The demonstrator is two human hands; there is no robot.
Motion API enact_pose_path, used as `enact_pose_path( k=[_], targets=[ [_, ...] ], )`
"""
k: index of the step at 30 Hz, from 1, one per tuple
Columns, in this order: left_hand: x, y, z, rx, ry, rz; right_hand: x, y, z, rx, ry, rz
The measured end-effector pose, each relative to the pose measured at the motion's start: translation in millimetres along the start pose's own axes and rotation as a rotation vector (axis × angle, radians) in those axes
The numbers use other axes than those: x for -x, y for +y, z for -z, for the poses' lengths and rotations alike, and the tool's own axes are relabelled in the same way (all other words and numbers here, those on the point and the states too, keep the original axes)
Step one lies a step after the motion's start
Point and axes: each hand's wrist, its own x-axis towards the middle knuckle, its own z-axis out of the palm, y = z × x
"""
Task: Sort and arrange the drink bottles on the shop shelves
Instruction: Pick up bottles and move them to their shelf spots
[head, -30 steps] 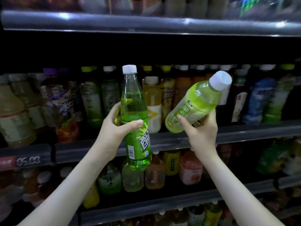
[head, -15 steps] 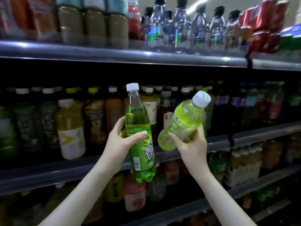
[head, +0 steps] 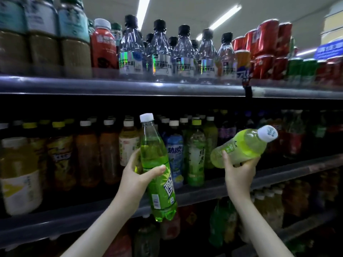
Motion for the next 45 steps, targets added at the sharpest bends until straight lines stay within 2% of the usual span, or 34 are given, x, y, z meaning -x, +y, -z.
enact_pose_path(
  k=[4, 9, 16, 20, 24, 27, 30, 32, 35, 39, 45],
  targets=[
    [-16, -2, -13, 0.015, -0.039, -0.012, -39, 24, -8, 0.124, -0.102, -0.098],
    [-33, -9, -15, -0.01, -0.088, -0.03, -63, 57, -24, 0.297, -0.319, -0.218],
    [-49, -20, -16, 0.01, -0.109, -0.028, -75, 71, -41, 0.395, -0.466, -0.214],
    [-50, -29, -27, 0.031, -0.11, -0.011, -77, 75, -38, 0.409, -0.497, -0.154],
    [-39, -31, -52, 0.028, -0.102, -0.002, -80, 77, -27, 0.385, -0.611, -0.168],
    [-25, -29, -80, -0.005, -0.129, 0.002, -77, 67, -3, 0.322, -0.595, -0.112],
    [-7, -32, -123, -0.018, -0.141, 0.014, -71, 40, 43, 0.133, -0.6, -0.064],
    [6, -38, -158, -0.014, -0.121, 0.022, -68, 24, 83, 0.025, -0.773, -0.103],
    [26, -47, -218, -0.01, -0.151, 0.024, -69, 12, 145, 0.11, -0.983, -0.113],
    [46, -50, -292, -0.077, -0.291, 0.032, -86, 12, 215, 0.161, -0.932, -0.156],
    [49, -52, -364, -0.229, -0.341, -0.022, -122, 16, 267, 0.171, -0.789, -0.188]
  ],
)
